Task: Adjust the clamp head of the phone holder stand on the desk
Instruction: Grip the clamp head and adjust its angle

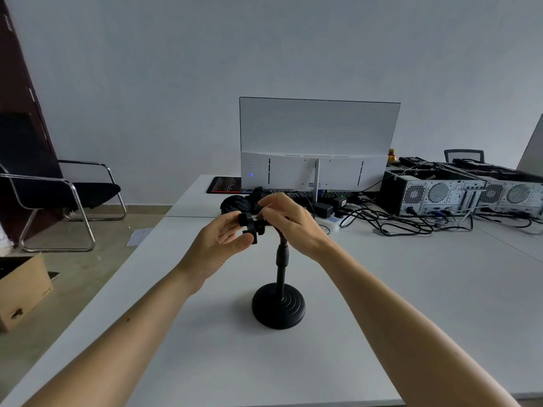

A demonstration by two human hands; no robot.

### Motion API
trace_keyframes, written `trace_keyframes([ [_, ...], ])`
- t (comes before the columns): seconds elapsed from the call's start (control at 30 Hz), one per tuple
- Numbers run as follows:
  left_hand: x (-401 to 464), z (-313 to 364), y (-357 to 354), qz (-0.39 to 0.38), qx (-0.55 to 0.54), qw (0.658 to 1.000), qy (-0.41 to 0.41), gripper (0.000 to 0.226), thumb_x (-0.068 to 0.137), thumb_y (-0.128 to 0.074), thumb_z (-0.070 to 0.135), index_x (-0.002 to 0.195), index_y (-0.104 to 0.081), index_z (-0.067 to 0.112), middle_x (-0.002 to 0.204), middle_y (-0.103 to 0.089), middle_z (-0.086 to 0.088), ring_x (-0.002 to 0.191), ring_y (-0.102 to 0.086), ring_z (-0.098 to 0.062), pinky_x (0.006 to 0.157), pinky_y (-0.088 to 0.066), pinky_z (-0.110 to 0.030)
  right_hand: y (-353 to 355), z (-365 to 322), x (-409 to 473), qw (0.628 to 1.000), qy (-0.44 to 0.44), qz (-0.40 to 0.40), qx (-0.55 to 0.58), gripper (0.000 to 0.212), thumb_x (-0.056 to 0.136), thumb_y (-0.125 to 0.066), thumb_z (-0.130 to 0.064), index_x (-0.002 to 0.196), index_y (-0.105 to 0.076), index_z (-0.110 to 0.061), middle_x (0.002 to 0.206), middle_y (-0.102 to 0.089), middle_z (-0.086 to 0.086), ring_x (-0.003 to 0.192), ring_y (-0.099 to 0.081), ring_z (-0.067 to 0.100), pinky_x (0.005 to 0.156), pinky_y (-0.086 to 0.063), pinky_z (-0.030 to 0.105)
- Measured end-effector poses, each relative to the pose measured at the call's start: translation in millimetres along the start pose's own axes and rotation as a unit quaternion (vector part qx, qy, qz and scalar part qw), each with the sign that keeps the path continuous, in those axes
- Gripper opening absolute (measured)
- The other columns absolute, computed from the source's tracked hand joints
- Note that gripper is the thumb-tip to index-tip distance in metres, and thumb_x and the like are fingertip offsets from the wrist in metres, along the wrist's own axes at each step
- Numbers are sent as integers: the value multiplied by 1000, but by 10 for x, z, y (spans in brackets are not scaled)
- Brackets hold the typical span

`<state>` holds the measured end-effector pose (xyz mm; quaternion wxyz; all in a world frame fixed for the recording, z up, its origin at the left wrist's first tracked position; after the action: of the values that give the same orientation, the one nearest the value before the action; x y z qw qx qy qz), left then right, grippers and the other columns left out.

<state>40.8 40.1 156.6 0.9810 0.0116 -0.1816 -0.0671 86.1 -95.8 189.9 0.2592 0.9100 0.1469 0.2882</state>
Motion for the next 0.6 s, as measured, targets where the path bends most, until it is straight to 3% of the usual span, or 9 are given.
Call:
trace_keyframes([
  [0.07,-8,7,5,-3,2,1000,0,93,54,-83,60,132,-56,18,134,-64,-3,131,-54,-12,118,-32,-46,5,-21,-40,1000,18,1,7,23,100,-44,-32,103,-63,-20,100,-69,2,98,-62,23,89,-47,43],
  [0.2,-15,12,-15,-8,5,1000,2,93,54,-83,61,132,-55,18,134,-65,-1,131,-54,-11,118,-32,-46,-33,34,23,992,-8,0,-126,63,101,-18,-52,103,-69,-15,116,-63,3,110,-51,22,102,-34,48],
  [0.27,-19,11,-16,-6,6,1000,4,89,54,-83,62,130,-58,21,132,-66,2,130,-55,-8,118,-32,-45,3,40,42,994,-9,15,-107,59,101,-18,-52,107,-68,-21,124,-59,1,117,-47,21,105,-31,46],
  [0.37,-19,12,-8,-3,6,1000,4,86,53,-83,61,126,-60,23,130,-67,6,128,-55,-5,118,-33,-44,20,-8,11,999,17,17,-27,47,102,-22,-48,95,-66,-31,114,-61,-4,115,-49,18,100,-34,38],
  [0.43,-15,16,-11,-5,5,1000,4,89,54,-83,61,129,-58,21,132,-66,3,129,-55,-7,118,-33,-45,-12,-12,11,999,11,9,-40,51,102,-20,-49,91,-66,-30,115,-62,-4,115,-49,19,100,-33,38],
  [0.53,-15,28,-23,-10,8,1000,2,91,55,-83,61,132,-56,19,134,-65,1,131,-54,-9,118,-33,-45,-40,23,40,994,-17,-4,-107,60,100,-19,-53,103,-68,-18,117,-60,-1,117,-49,24,102,-31,44],
  [0.6,-18,28,-24,-7,6,1000,1,92,52,-83,62,130,-58,19,132,-66,2,129,-56,-7,118,-33,-44,-21,30,29,998,-7,-10,-68,40,100,-38,-44,114,-66,-19,120,-63,-1,115,-54,20,103,-37,44],
])
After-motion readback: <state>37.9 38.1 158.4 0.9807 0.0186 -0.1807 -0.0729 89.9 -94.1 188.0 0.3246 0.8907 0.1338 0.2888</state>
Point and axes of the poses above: each hand's wrist, its own x-axis towards the middle knuckle, its own y-axis out of the back of the hand, z = x × y, the point moved 9 cm from there along x, towards the middle knuckle
